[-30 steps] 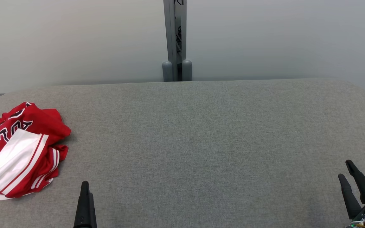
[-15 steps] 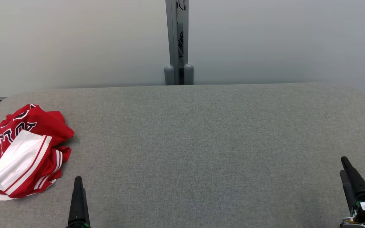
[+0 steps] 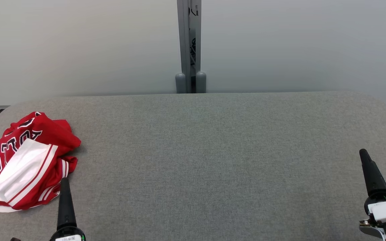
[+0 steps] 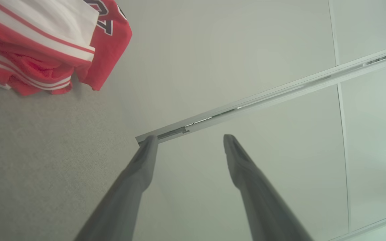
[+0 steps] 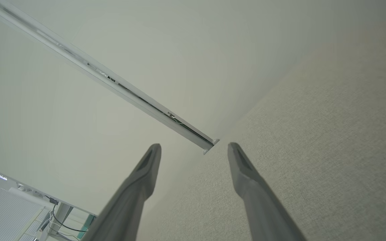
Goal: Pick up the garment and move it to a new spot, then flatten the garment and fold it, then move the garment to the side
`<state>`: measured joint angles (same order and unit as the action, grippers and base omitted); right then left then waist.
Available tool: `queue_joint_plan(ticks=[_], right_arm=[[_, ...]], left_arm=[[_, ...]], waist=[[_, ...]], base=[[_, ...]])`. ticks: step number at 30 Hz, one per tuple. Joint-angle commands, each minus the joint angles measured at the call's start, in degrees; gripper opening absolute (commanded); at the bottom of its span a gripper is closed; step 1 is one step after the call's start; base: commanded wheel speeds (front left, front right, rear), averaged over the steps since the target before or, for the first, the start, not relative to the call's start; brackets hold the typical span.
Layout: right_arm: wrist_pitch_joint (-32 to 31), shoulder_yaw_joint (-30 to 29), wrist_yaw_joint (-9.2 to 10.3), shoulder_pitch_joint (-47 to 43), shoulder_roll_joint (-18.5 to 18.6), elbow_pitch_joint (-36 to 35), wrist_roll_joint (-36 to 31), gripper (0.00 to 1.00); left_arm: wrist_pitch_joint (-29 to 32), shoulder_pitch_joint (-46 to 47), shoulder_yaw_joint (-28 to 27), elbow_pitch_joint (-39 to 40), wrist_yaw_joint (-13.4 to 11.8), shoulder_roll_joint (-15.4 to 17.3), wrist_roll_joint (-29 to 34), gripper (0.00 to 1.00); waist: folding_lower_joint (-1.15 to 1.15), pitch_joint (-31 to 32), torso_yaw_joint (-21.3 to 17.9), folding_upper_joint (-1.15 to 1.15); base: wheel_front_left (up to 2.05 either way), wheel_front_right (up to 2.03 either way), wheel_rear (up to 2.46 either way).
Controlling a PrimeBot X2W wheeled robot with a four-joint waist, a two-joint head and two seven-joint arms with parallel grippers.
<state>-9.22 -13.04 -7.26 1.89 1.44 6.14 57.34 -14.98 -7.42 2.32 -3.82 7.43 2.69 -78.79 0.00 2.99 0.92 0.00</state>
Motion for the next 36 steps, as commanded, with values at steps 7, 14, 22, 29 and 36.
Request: queue_joint_plan(ticks=[7, 14, 22, 29, 36], right_arm=[[3.58, 2.9, -0.24, 1.78, 0.8, -4.02, -10.96, 1.0], [6.17, 6.1, -0.26, 2.95, 0.9, -6.5, -20.98, 1.0], [8.94, 10.23, -0.27, 3.94, 1.11, -8.67, -32.16, 1.0], [10.88, 13.4, -0.27, 4.03, 1.9, -10.62, -40.5, 1.0], [12.95, 16.54, -0.28, 2.6, 2.12, -10.08, -46.76, 1.0]], left_arm=[[-0.02, 3.03, -5.4, 1.42, 0.04, 0.16, 9.76, 1.0], [-0.02, 4.05, -7.72, 1.57, -0.31, 0.17, 14.97, 1.0], [-0.02, 4.6, -7.01, 3.2, -3.24, 0.19, 22.54, 1.0], [-0.03, 4.58, -6.19, 5.04, -6.07, 0.2, 26.95, 1.0], [-0.03, 3.73, -3.66, 7.26, -10.11, 0.2, 36.52, 1.0]], waist=[[0.0, 0.5, 0.21, 0.0], [0.0, 1.05, 0.5, 0.0], [0.0, 1.59, 1.02, 0.0], [0.0, 1.84, 1.5, 0.0], [0.0, 2.36, 1.97, 0.0]], base=[[0.0, 0.0, 0.0], [0.0, 0.0, 0.0], [0.0, 0.0, 0.0], [0.0, 0.0, 0.0], [0.0, 0.0, 0.0]])
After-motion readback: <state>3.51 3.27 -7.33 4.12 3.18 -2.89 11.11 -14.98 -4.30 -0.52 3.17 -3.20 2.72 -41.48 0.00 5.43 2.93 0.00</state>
